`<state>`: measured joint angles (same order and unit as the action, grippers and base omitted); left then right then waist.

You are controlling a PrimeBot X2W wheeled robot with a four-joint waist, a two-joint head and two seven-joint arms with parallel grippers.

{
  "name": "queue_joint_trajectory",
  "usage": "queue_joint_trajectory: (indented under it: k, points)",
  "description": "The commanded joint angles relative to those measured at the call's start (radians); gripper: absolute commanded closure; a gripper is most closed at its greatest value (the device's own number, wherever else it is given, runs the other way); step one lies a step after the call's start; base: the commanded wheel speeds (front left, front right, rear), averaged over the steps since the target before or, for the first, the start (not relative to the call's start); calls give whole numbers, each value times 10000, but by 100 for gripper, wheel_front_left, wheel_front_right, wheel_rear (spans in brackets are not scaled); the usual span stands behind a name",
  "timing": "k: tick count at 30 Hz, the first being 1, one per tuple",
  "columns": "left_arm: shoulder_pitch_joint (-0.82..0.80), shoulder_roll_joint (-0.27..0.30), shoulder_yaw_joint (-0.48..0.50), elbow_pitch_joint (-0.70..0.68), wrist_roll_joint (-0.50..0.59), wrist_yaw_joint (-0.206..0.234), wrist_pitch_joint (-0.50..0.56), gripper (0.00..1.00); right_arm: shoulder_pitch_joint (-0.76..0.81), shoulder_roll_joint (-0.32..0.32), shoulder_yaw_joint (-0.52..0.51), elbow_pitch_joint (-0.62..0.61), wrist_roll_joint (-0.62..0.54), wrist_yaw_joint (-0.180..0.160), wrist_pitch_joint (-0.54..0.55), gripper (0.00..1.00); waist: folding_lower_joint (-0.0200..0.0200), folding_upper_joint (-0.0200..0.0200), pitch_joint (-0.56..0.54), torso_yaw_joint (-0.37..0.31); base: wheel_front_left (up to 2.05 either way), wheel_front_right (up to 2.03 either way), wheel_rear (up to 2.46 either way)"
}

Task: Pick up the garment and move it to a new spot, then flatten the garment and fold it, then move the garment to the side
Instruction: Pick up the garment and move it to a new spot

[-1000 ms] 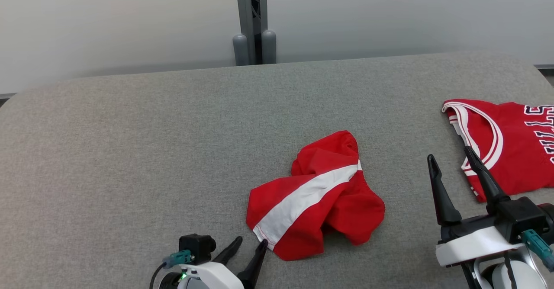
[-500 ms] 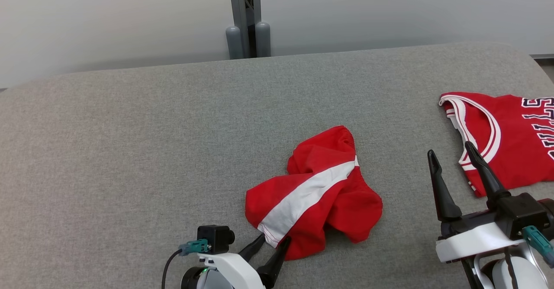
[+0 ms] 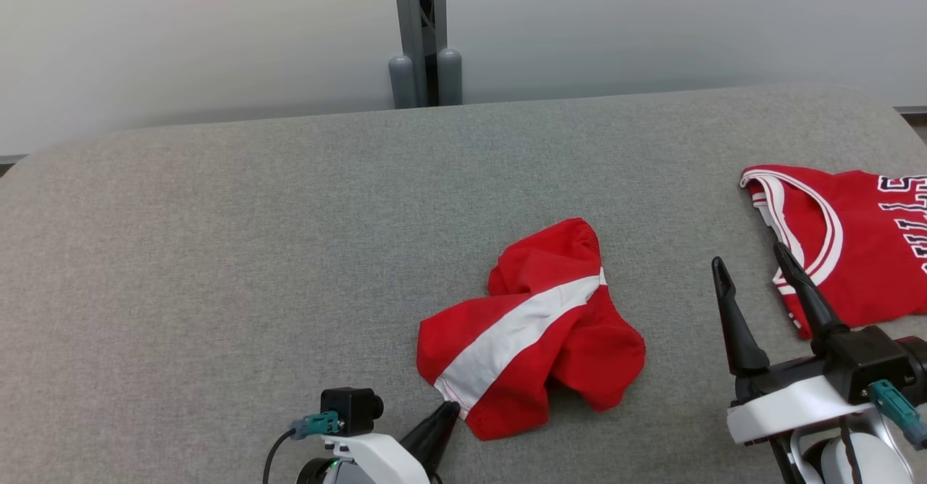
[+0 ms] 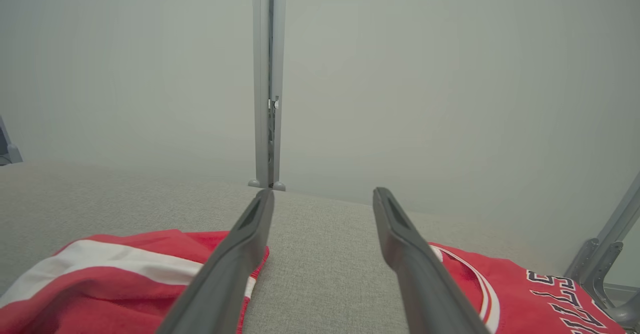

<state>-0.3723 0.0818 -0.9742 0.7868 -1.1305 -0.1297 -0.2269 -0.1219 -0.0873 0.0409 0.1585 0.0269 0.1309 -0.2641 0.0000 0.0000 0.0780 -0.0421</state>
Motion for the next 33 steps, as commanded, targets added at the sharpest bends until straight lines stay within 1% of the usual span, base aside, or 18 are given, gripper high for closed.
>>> queue_joint_trajectory:
  k: [1,10,13,16,18,19,22,25,28,29,33]
  points:
    - [-151,88,-60,31,-122,-10,-43,100,88,-62,-3,26,-15,-5,-8,0,0,0,-36,32,0,0,0]
    - [-302,217,-526,13,-648,-10,-223,100,78,-98,18,33,-23,-5,-7,0,0,0,-126,154,0,0,0]
    - [-338,268,-545,14,-732,-10,-299,100,77,-96,-2,54,-17,-5,-7,0,0,0,-173,176,0,0,0]
    - [-398,386,-294,-85,-562,-10,-365,100,158,-80,-53,77,-20,-5,-7,0,0,0,-318,205,0,0,0]
    - [-491,557,457,-368,-14,-10,-376,100,189,-64,-106,28,-23,-5,-7,0,0,0,-413,262,0,0,0]
    - [-491,557,457,-368,-14,-10,-376,100,189,-64,-106,28,-23,-5,-7,0,0,0,-413,262,0,0,0]
    - [-11,712,2105,-1027,1328,-8,-378,100,304,-25,-182,-13,-40,-5,-8,0,0,0,-585,378,0,0,0]
    - [574,749,3982,-2156,3159,196,-375,100,394,8,-277,-65,-78,-5,-7,0,0,0,-715,530,0,0,0]
    - [1348,584,5595,-3430,5021,366,-376,100,493,30,-329,-91,-79,-5,-7,0,0,0,-835,703,0,0,0]
    - [1902,407,6477,-4191,6099,435,-375,100,545,52,-325,-91,-91,-5,-7,0,0,0,-914,802,0,0,0]
    - [2849,26,7996,-5398,7729,468,-378,100,592,91,-319,-83,-94,-5,-8,0,0,0,-1031,924,0,0,0]
